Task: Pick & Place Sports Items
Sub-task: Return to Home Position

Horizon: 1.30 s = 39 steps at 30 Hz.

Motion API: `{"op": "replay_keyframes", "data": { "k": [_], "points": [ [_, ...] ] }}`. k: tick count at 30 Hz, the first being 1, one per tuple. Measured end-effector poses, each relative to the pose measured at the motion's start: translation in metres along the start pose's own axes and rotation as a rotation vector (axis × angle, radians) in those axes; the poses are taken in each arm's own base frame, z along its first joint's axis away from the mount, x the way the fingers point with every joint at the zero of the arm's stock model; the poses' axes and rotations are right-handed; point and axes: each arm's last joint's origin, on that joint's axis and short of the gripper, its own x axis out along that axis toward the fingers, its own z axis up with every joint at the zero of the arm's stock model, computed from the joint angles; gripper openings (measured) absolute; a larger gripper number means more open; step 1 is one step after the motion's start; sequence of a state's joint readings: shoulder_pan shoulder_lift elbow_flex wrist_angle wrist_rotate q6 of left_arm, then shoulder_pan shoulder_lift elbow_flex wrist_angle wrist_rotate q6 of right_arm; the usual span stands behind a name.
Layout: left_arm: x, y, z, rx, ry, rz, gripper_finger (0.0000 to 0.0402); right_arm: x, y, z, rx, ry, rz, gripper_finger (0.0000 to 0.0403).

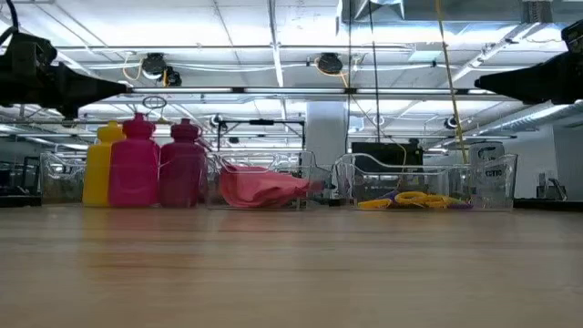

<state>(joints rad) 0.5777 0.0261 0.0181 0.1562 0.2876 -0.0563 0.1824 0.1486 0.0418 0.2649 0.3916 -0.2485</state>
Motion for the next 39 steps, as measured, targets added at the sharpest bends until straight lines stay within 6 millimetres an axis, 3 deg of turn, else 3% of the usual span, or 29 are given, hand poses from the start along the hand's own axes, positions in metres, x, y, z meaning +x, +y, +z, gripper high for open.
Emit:
{"op": "replay_keyframes", "data": {
  "k": [12,39],
  "points": [
    [0.0000,0.0000,0.0000,-0.001,0.000,0.000,0.0053,0.0000,0.0000,0.0000,0.000,0.000,0.000,0.0118],
    [0.0000,0.0000,-0.0001,-0.001,0.001,0.000,0.0051,0.0000,0.0001,0.0000,0.000,0.000,0.001,0.0114]
  ]
}}
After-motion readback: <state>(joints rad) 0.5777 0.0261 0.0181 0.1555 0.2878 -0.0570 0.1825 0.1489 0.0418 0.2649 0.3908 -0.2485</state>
